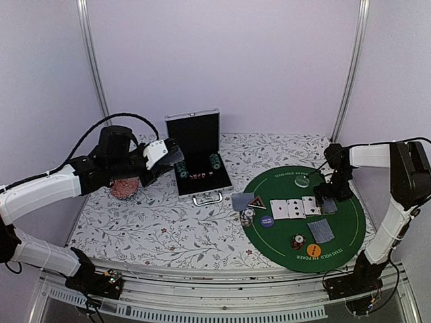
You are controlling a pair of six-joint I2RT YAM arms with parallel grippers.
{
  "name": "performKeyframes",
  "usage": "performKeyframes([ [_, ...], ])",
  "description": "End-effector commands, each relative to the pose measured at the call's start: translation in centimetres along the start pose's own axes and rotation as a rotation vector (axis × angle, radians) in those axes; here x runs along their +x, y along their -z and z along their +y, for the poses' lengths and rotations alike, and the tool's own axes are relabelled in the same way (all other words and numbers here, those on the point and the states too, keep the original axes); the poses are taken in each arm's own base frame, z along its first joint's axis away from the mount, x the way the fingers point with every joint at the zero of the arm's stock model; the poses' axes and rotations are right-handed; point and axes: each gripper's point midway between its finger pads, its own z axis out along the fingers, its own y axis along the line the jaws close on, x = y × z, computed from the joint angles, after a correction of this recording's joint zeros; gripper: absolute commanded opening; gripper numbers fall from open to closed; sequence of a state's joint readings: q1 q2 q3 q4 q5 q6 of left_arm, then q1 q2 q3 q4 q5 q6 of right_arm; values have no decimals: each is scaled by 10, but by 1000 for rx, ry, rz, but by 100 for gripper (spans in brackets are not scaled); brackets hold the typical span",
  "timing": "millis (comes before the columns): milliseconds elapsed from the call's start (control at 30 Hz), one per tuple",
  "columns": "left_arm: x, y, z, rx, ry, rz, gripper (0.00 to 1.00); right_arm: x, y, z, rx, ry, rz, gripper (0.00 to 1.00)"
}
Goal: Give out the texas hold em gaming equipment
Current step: Place the poker card in the community card area.
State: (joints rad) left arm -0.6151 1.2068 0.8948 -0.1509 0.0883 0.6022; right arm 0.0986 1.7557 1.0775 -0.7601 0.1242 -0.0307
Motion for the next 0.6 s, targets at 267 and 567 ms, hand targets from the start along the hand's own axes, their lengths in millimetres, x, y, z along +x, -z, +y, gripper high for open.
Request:
performKeyframes([
  [267,-5,1,0,15,-15,-19,29,-70,134,50,-61,100,-321,99],
  [567,-6,0,-2,30,-18,-24,29,-65,360,293,-1131,455,-1003,99],
])
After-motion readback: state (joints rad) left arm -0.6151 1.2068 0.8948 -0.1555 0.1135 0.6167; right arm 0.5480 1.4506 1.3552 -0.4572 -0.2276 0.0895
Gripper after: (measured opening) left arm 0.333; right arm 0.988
